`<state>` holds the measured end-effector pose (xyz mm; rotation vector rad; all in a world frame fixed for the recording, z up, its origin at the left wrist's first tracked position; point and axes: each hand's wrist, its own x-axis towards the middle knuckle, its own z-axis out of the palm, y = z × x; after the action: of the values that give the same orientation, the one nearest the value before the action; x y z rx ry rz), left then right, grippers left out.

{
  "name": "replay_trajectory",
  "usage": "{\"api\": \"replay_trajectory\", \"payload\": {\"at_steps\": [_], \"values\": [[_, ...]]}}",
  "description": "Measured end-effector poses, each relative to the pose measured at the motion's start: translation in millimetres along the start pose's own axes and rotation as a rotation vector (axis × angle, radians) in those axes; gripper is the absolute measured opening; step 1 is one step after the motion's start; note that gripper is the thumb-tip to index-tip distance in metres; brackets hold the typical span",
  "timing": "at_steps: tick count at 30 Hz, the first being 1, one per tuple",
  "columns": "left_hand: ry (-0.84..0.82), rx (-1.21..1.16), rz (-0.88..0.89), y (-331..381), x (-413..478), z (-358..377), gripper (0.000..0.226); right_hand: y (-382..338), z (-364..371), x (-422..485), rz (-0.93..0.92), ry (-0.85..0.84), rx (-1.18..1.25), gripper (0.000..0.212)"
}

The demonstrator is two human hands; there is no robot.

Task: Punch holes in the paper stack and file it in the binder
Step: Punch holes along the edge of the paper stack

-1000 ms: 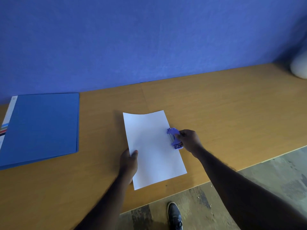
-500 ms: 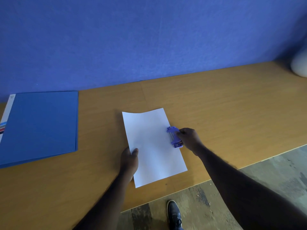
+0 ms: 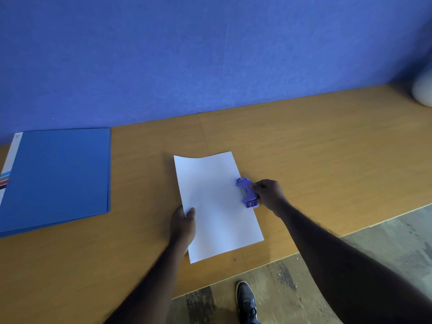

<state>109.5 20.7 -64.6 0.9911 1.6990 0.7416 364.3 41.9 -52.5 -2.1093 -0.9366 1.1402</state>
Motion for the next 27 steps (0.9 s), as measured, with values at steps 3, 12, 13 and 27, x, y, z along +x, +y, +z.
{"api": "replay_trajectory", "payload": {"at_steps": [3, 12, 13, 27], "values": [[0.000, 0.001, 0.011, 0, 1, 1, 0.030, -3, -5, 2, 0.056, -0.003, 0.012, 0.031], [0.006, -0.004, 0.026, -2, 1, 1, 0.030, -35, -17, 17, 0.223, -0.075, -0.268, 0.035], [0.009, 0.003, 0.030, -2, 1, 1, 0.031, -39, -17, 19, 0.232, -0.090, -0.275, 0.033], [0.011, 0.012, 0.029, -4, 3, 1, 0.031, -43, -22, 34, 0.282, -0.179, -0.536, 0.045]]}}
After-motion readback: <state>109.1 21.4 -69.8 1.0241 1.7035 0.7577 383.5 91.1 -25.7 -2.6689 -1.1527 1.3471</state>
